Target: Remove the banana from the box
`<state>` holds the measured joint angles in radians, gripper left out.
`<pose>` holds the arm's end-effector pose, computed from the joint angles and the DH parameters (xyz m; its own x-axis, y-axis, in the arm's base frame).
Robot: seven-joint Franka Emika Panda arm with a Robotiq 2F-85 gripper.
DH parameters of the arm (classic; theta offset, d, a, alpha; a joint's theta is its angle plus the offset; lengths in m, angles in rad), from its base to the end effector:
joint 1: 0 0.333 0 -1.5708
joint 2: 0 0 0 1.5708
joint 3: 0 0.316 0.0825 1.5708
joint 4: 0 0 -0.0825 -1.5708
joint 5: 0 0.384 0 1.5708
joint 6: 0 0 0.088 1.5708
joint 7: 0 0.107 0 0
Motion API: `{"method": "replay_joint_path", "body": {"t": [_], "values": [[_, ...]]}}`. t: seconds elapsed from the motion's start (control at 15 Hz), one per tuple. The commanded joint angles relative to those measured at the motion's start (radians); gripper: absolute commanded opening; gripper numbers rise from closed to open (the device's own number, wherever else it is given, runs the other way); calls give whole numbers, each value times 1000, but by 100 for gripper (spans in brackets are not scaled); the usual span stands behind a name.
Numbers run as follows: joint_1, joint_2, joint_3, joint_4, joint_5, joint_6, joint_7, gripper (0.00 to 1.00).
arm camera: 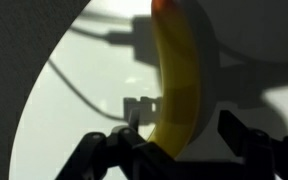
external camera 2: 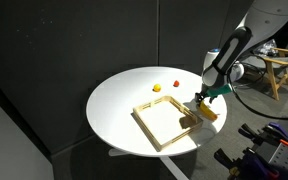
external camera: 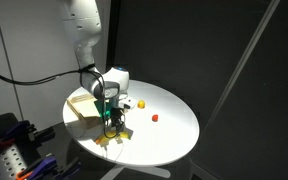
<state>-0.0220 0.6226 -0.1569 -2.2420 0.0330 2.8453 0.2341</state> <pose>0.5136 -0.1017 0.0903 0.9148 -0.4039 0.0086 -0.4032 -0.9114 0.0821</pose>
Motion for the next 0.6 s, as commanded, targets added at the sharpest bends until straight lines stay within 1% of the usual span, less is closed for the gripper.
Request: {"method": "replay_joint_path", "body": {"t": [0.0, 0.53], "values": [[20, -14, -12, -3, 5, 2, 3, 100], [75, -102, -28, -37, -21, -79, 6, 100]]}}
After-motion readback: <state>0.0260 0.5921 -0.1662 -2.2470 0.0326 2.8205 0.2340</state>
